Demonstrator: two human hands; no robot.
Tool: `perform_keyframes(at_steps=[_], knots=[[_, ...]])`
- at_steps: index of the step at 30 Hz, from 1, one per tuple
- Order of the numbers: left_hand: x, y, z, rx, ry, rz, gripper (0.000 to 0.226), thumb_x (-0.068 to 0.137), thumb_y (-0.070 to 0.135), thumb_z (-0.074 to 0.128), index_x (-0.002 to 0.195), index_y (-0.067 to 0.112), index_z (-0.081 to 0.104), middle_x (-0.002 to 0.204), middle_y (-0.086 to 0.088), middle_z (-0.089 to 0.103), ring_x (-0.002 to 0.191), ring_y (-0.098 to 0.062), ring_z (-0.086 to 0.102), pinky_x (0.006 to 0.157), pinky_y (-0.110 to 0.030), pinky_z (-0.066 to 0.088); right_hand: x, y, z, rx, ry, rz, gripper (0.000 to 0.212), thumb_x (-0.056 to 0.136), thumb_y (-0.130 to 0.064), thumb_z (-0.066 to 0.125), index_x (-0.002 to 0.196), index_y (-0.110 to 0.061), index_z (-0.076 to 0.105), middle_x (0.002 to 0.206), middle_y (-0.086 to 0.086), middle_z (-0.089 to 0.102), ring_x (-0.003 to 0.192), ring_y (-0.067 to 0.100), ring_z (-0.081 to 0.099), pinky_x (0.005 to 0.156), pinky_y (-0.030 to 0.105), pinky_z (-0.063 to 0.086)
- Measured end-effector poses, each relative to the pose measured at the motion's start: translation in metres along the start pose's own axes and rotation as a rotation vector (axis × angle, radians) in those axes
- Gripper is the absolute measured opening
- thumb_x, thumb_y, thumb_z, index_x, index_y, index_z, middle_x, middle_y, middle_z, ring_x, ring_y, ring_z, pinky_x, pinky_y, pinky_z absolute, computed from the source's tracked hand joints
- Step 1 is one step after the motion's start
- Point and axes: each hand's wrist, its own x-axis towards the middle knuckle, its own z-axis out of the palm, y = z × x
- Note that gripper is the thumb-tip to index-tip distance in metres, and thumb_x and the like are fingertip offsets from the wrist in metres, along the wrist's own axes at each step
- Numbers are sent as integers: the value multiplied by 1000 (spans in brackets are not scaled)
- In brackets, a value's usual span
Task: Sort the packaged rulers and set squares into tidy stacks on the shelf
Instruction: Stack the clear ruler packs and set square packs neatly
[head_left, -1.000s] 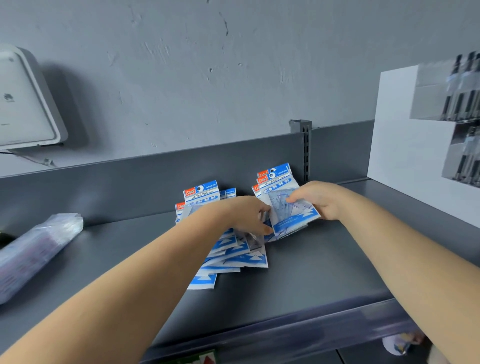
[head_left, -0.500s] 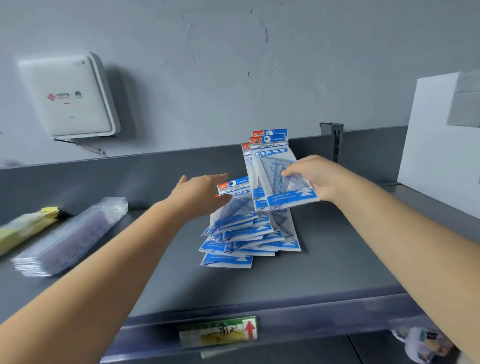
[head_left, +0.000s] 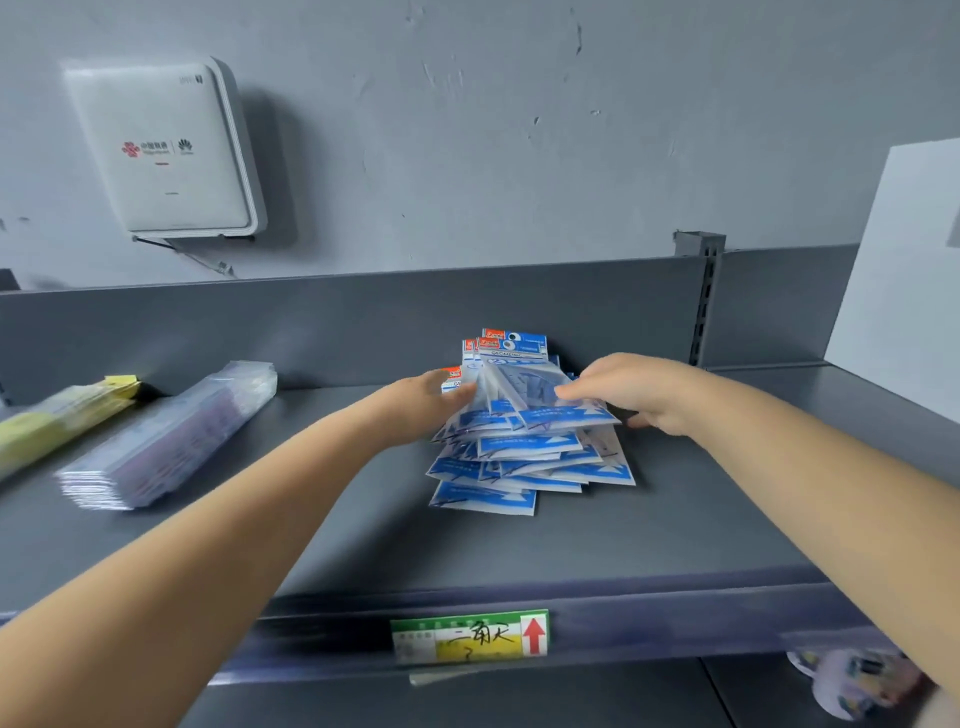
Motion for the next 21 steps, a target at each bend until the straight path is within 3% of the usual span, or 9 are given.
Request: perform_keyframes(at_steps=[2, 4, 7, 10, 12, 15, 18, 20, 21], knots=[[4, 0, 2, -120, -75, -40, 63, 94, 59, 30, 143, 21, 38, 146, -5, 42, 132, -26, 41, 110, -36, 30, 1, 7, -2, 46, -49, 29, 49, 84, -38, 65, 124, -11, 53, 134, 1, 49, 130, 19, 38, 111, 37, 27], [6, 0, 5, -258, -148, -61, 63, 91, 63, 35, 139, 23, 44, 142, 0, 45, 131, -24, 42, 113, -38, 28, 3, 9, -2, 55, -91, 30, 51, 84, -39, 66, 124, -11, 53, 133, 0, 53, 128, 16, 41, 111, 34, 28], [18, -1, 0, -584, -188, -158, 68, 82, 60, 55, 131, 13, 51, 130, -9, 57, 116, -29, 54, 102, -42, 39, 3, 5, -1, 75, -122, 38, 36, 81, -36, 69, 106, -14, 57, 120, 1, 62, 115, 15, 53, 104, 31, 38], [24, 3, -12, -850, -298, -280, 44, 88, 42, 57, 115, 9, 53, 103, -13, 63, 79, -26, 61, 68, -38, 51, 5, 4, -3, 141, -152, 35, 21, 80, -25, 72, 86, -15, 54, 109, 2, 65, 108, 15, 56, 96, 29, 43], [26, 5, -12, -931, -341, -318, 30, 88, 34, 58, 108, 11, 55, 104, -11, 61, 76, -26, 61, 65, -37, 51, 5, 4, -2, 187, -166, 17, 17, 80, -17, 72, 76, -15, 55, 98, 2, 67, 98, 16, 59, 93, 28, 44], [30, 9, -7, -974, -384, -322, 31, 86, 28, 61, 112, 10, 56, 106, -10, 65, 72, -23, 66, 58, -31, 57, 8, 6, 0, 213, -179, -25, 14, 80, -11, 71, 75, -16, 59, 86, -2, 67, 87, 10, 60, 91, 25, 43], [32, 15, -2, -966, -416, -323, 44, 81, 28, 68, 120, 10, 56, 107, -10, 70, 78, -22, 68, 64, -32, 58, 10, 8, 1, 322, -201, -56, 23, 79, 1, 69, 66, -16, 61, 74, -4, 69, 76, 8, 63, 68, 17, 48], [30, 21, 1, -906, -371, -278, 42, 77, 29, 73, 113, 12, 60, 100, -8, 72, 81, -21, 67, 74, -34, 56, 9, 10, 1, 386, -191, -77, 27, 76, 4, 70, 59, -17, 64, 75, -1, 72, 79, 12, 65, 71, 20, 49], [28, 24, 2, -894, -337, -252, 37, 76, 30, 74, 106, 12, 61, 95, -7, 72, 79, -20, 67, 76, -33, 54, 10, 13, 2, 401, -194, -92, 21, 75, 4, 71, 67, -15, 68, 82, 2, 73, 84, 14, 66, 77, 23, 50]])
